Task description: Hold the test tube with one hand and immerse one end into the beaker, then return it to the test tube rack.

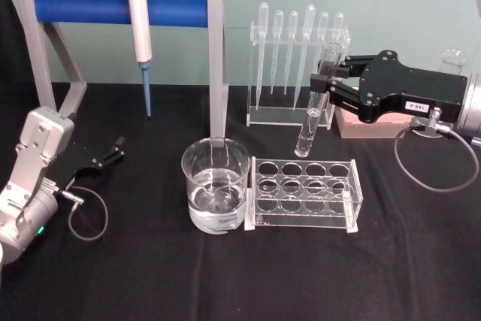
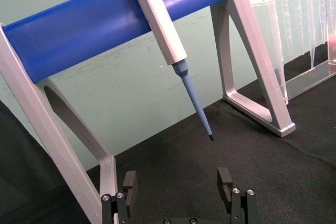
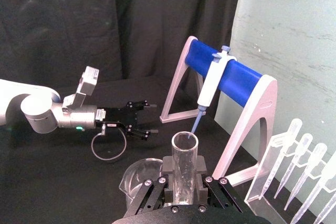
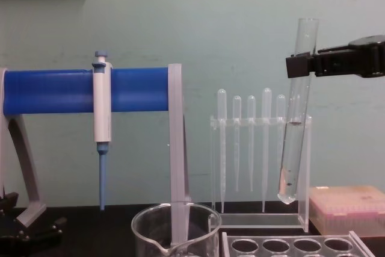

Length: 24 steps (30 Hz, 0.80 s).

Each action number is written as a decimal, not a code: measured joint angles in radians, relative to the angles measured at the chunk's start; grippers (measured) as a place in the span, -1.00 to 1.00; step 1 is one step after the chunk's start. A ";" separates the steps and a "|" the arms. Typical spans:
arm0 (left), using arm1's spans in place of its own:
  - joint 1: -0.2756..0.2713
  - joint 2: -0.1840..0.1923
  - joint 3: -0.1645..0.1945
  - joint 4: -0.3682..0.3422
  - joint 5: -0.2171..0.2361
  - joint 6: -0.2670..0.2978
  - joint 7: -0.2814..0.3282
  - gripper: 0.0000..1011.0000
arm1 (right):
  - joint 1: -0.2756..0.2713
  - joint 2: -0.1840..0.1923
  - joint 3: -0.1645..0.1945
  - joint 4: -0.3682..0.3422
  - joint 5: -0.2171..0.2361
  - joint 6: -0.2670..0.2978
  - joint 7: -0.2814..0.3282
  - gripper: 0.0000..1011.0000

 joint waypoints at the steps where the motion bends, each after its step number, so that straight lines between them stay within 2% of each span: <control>1: 0.000 0.000 0.000 0.000 0.000 0.000 0.000 0.98 | 0.000 0.000 0.000 0.000 0.000 0.000 0.000 -0.52; 24: 0.000 0.000 0.000 0.000 0.000 0.000 0.000 0.98 | 0.000 0.000 0.000 0.000 0.000 0.000 0.000 -0.52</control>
